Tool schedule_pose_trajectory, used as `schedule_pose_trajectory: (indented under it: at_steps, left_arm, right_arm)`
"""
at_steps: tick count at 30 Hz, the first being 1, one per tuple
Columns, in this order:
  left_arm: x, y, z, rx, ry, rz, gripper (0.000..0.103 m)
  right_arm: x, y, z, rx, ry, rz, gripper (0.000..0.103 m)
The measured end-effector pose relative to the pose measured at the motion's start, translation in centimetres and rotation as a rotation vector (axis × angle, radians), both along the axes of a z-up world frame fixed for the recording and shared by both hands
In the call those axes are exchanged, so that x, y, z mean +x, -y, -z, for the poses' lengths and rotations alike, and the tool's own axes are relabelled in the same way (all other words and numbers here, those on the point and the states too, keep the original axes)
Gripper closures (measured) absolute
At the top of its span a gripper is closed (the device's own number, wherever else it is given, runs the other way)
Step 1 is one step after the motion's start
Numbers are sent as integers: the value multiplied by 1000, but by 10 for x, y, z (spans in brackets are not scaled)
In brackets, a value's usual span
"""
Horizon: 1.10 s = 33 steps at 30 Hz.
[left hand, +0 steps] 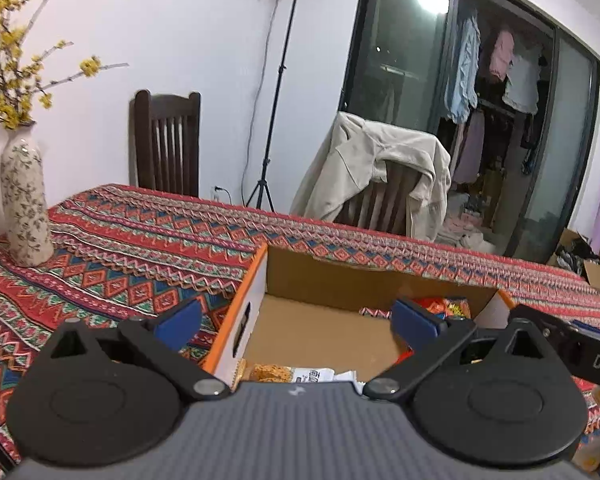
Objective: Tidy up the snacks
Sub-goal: 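Carry both packets over the box and open both grippers to drop them, then move both open grippers back to the snack pile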
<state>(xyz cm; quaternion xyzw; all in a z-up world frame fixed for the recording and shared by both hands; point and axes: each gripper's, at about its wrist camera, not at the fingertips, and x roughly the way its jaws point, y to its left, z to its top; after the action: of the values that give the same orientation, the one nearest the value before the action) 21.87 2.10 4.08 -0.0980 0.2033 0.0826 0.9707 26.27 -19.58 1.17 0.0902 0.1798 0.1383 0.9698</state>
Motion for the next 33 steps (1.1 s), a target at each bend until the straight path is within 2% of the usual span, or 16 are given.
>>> schedule_pose_trajectory:
  at_steps: [5, 10, 16, 25, 33]
  left_arm:
    - [-19, 2, -15, 4, 18, 5, 0]
    - [-44, 3, -17, 12, 15, 26, 0]
    - [-81, -3, -1, 9, 6, 32, 0]
    - [-130, -14, 31, 3, -54, 83, 0]
    - [-151, -14, 48, 19, -95, 115, 0]
  right_arm:
    - [-31, 4, -17, -15, 35, -10, 0]
    - [-61, 8, -19, -34, 49, -36, 0]
    - [-93, 12, 0, -52, 6, -78, 0]
    - [-128, 12, 37, -81, -103, -112, 0]
    - [-145, 7, 53, -96, -154, -136, 0]
